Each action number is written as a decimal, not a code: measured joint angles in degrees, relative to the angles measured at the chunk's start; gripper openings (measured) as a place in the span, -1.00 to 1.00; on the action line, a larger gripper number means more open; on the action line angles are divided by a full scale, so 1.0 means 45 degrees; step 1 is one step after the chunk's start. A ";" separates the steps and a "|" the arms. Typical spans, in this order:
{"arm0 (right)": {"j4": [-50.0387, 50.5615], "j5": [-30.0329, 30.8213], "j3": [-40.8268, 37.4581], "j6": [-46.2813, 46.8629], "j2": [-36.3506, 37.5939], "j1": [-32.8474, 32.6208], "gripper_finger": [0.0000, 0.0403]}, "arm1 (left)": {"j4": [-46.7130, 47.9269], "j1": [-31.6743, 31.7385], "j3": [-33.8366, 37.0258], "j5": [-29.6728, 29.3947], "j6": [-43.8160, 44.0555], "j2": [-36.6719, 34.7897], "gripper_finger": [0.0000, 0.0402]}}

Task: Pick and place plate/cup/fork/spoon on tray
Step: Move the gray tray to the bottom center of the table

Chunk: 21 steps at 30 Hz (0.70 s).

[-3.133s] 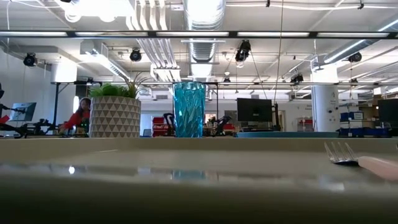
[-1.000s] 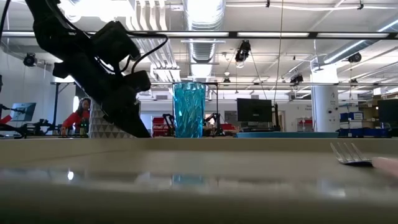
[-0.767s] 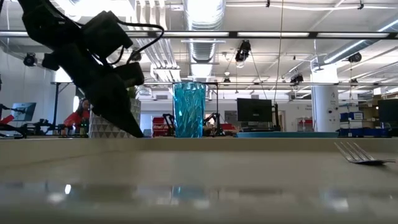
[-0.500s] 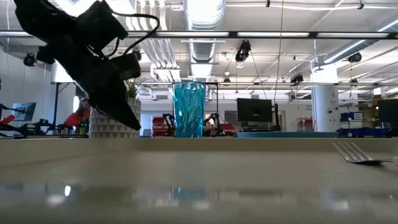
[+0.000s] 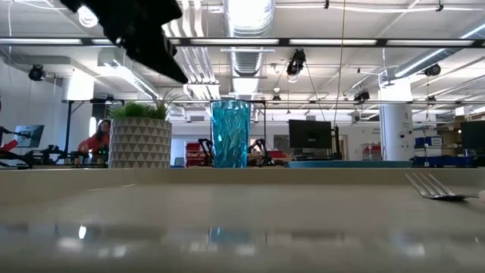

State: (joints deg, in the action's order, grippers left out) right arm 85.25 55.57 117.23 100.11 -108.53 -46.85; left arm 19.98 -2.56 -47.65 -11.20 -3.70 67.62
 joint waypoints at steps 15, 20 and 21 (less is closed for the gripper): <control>0.1012 -0.7762 -0.0881 0.3783 -0.0056 0.0167 -0.96 | 0.2040 0.0071 -0.2629 0.0079 0.0432 -0.1443 -1.00; -0.0574 -1.1624 -0.1823 0.6502 -0.0524 -0.0483 -0.96 | 0.2482 0.0071 -0.2316 0.0061 0.1050 -0.2647 -1.00; -0.1238 -1.1808 -0.1955 0.7011 -0.0611 -0.0676 -0.96 | 0.2476 0.0071 -0.2257 0.0053 0.1075 -0.2843 -1.00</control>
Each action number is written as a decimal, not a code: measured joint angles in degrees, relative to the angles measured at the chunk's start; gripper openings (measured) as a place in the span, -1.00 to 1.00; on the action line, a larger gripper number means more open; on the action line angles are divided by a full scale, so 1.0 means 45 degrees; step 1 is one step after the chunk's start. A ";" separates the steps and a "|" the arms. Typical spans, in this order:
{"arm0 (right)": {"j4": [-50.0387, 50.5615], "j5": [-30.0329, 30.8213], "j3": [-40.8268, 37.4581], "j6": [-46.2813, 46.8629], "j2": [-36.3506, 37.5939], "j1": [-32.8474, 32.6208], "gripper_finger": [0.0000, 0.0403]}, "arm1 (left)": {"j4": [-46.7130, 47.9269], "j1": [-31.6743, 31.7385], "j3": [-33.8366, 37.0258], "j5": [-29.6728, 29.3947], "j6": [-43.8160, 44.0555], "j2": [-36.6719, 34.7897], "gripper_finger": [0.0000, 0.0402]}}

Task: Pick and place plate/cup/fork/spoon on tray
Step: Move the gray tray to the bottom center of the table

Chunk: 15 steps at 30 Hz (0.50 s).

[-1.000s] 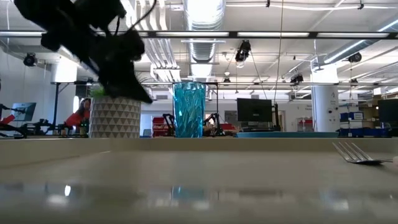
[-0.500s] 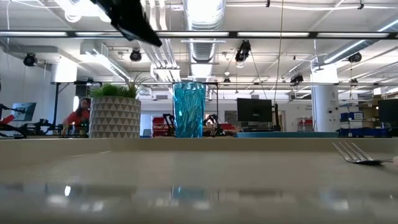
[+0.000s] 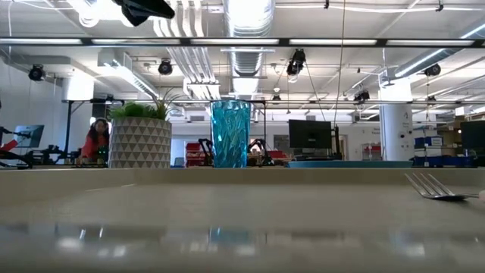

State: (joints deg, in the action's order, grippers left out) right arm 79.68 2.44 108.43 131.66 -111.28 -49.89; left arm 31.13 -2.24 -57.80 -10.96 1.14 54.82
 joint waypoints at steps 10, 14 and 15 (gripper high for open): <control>-0.6137 -0.1981 0.0259 0.0423 -0.1744 -0.0660 -0.96 | 0.0142 0.0004 0.0029 -0.0369 0.0001 -0.1034 -1.00; -0.5193 -0.2213 0.1554 0.0426 -0.2477 -0.0912 -0.96 | 0.0237 0.0005 0.0024 -0.0375 0.0001 -0.1049 -1.00; -0.4558 -0.2188 0.1831 0.0422 -0.2670 -0.0905 -0.96 | 0.0235 0.0005 0.0026 -0.0375 0.0000 -0.1019 -1.00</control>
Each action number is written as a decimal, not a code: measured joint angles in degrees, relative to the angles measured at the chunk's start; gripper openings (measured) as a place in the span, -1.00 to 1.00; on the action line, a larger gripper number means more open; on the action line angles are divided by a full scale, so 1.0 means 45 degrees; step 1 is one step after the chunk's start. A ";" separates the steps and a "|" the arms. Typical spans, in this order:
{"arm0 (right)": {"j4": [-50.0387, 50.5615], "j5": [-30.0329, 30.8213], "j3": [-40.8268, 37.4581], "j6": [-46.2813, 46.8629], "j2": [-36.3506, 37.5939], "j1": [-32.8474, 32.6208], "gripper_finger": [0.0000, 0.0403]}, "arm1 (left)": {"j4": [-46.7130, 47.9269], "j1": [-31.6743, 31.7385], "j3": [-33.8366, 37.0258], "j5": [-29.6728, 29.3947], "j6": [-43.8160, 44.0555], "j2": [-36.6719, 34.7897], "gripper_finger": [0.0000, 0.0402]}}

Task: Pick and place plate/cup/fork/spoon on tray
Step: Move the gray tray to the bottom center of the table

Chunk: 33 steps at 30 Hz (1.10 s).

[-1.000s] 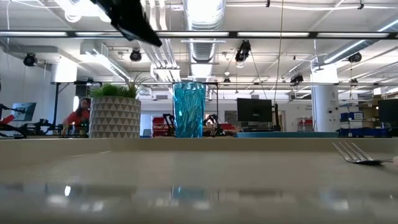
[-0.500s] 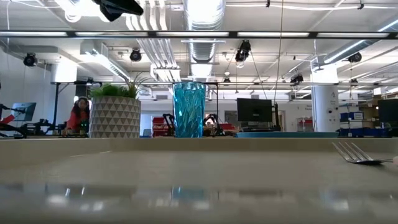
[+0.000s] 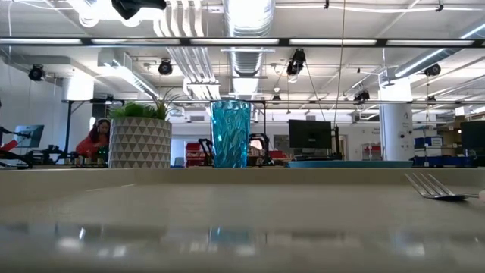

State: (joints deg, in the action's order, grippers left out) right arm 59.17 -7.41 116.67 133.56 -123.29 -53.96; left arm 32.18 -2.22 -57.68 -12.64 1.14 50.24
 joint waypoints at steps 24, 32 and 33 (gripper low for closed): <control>0.2867 0.0811 0.1482 -0.0249 -0.2232 0.0085 -0.96 | -0.0002 -0.0005 0.0003 -0.0073 0.0004 0.0161 -1.00; 0.3753 0.1013 0.1465 -0.0349 -0.2237 0.0155 -0.96 | -0.0044 -0.0003 0.0003 -0.0073 0.0021 0.0211 -1.00; 0.3834 0.1021 0.1465 -0.0355 -0.2237 0.0167 -0.96 | -0.0044 -0.0001 0.0003 -0.0073 0.0016 0.0224 -1.00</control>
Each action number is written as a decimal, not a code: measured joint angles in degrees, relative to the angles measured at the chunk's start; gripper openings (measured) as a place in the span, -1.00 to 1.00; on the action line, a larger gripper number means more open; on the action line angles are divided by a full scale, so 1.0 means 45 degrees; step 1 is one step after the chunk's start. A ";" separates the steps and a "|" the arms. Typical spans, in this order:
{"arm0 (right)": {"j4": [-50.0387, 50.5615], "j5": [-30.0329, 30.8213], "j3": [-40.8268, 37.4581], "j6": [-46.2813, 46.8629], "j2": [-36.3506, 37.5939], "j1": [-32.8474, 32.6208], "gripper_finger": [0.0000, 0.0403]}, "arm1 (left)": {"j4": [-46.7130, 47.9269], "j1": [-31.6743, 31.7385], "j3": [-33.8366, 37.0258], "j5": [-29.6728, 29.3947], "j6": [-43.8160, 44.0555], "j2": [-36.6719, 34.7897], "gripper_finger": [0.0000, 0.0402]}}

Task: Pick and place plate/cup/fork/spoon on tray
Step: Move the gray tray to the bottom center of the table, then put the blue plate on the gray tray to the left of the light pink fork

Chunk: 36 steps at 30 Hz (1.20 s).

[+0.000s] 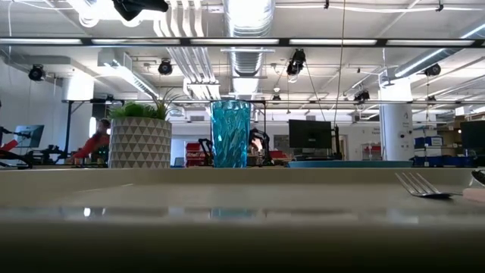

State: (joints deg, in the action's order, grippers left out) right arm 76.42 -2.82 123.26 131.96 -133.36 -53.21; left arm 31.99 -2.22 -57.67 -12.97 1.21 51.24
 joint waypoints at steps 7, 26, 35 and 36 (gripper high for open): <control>0.0510 0.0546 -0.0005 -0.0140 0.0000 0.0179 -0.96 | 0.0005 -0.0002 0.0000 0.0000 -0.0007 0.0010 -1.00; 0.1799 0.4589 0.1008 -0.0339 0.0470 0.0534 -0.96 | 0.0338 -0.0002 0.0005 0.0005 -0.0015 -0.0254 -1.00; 0.3024 0.9945 0.1205 -0.6418 0.1987 0.2507 -0.96 | 0.0332 0.0001 0.0005 -0.0140 -0.0026 -0.0817 -1.00; 0.3006 0.9887 0.1056 -0.7371 0.2272 0.2885 -0.96 | 0.0341 0.0001 0.0005 -0.0176 -0.0028 -0.0881 -1.00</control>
State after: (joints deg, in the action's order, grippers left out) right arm 89.95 41.68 128.01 98.79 -123.13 -40.23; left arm 33.52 -2.22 -57.65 -13.77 1.09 47.28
